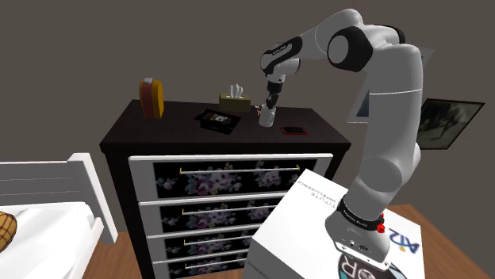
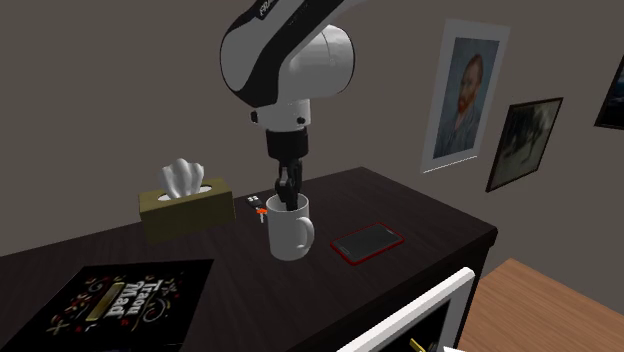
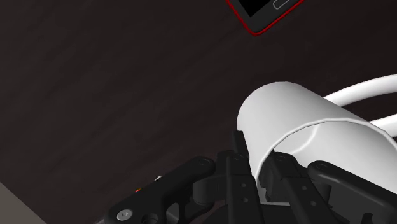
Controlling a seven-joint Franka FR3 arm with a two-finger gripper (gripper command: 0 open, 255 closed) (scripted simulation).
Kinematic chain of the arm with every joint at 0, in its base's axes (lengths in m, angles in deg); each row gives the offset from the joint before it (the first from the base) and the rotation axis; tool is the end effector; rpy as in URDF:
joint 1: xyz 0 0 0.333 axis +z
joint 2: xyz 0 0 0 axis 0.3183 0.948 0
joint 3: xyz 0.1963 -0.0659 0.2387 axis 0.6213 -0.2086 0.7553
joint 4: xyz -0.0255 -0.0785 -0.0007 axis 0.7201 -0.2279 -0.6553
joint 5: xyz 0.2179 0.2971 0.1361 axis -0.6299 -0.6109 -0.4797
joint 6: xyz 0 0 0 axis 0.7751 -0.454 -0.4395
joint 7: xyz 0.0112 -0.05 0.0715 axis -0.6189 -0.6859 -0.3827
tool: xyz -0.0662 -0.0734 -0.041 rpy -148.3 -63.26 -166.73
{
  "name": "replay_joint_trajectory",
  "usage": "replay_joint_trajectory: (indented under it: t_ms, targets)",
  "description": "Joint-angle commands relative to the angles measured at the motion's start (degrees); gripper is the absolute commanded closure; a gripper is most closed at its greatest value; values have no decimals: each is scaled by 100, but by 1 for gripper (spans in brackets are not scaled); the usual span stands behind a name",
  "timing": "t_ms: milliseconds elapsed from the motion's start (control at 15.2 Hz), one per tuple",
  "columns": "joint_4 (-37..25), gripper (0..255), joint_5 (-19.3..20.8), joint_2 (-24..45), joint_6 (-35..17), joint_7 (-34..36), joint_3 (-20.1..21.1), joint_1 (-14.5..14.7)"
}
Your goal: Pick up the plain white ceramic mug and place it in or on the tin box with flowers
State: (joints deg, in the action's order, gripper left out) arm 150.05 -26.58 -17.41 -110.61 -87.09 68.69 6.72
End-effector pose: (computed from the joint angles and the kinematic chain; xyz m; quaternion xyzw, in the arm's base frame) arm 0.5631 -0.3232 0.3545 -0.9967 -0.0762 0.0254 0.0104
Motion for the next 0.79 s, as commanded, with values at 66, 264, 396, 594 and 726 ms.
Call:
replay_joint_trajectory:
  t_ms: [66,264,396,594,726]
  targets:
    - [-105,255,39,-90,189,18,-20,6]
    - [-222,255,77,-175,385,41,-37,14]
    - [-307,255,100,-226,518,55,-47,18]
    - [-445,255,131,-295,720,74,-61,22]
    - [-545,255,150,-335,858,85,-69,23]
